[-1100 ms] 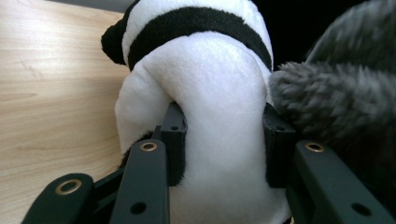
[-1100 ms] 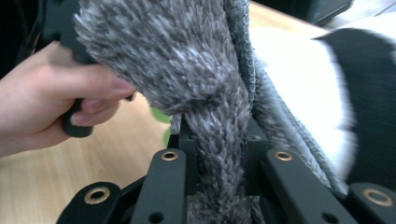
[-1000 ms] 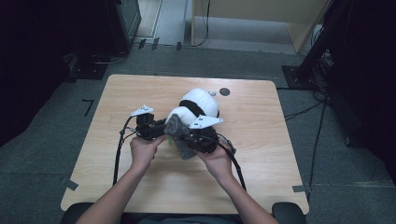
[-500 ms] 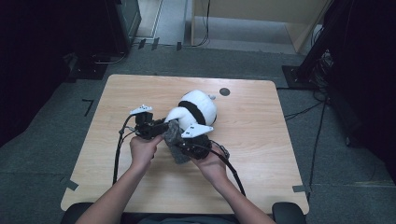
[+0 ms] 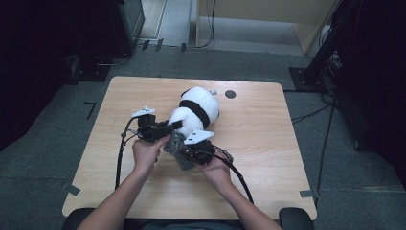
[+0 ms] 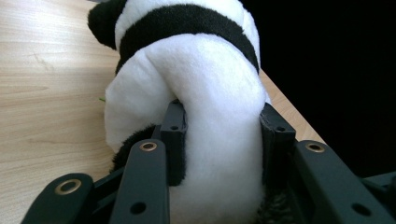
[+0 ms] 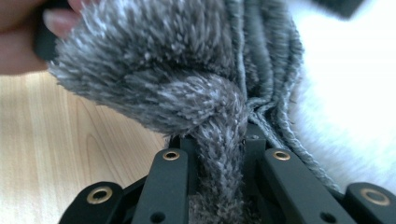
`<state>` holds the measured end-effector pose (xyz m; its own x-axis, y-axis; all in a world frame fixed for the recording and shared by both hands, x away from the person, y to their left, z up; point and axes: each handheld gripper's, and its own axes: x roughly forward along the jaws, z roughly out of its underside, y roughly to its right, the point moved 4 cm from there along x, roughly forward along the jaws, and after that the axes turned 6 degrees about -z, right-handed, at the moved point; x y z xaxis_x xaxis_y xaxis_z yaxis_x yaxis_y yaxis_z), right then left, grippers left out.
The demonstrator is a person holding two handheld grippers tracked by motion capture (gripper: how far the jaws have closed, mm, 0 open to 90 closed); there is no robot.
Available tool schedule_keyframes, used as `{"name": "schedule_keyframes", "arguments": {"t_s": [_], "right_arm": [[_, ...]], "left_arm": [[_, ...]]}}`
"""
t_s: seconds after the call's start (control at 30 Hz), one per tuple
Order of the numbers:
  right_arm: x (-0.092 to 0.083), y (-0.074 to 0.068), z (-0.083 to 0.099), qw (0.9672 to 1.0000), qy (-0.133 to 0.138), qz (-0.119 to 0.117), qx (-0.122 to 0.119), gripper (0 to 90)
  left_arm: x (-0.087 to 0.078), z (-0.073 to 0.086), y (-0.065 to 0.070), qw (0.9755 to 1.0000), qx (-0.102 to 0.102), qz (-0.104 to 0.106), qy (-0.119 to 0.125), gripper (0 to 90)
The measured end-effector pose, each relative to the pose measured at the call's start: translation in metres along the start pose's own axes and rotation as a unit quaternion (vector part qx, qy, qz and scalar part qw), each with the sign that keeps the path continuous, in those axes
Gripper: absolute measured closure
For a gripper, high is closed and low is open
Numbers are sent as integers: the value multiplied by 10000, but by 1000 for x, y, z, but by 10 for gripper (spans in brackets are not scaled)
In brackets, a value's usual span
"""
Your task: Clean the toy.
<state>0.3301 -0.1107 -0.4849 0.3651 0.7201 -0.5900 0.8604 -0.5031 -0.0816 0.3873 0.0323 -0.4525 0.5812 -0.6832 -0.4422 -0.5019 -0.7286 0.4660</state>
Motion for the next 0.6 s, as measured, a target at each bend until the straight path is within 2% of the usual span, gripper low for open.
{"name": "schedule_keyframes", "arguments": {"t_s": [0.17, 0.33, 0.6], "right_arm": [[3, 4, 4, 10000, -78, 23, 2, 786], [1, 10, 6, 9999, -47, 84, -53, 789], [3, 15, 11, 9996, -219, 174, -52, 790]], "left_arm": [[-2, -2, -1, 10000, -18, 49, 55, 620], [-4, -3, -3, 9997, -161, 149, 107, 624], [-7, -5, -4, 9993, -245, 231, 175, 630]]}}
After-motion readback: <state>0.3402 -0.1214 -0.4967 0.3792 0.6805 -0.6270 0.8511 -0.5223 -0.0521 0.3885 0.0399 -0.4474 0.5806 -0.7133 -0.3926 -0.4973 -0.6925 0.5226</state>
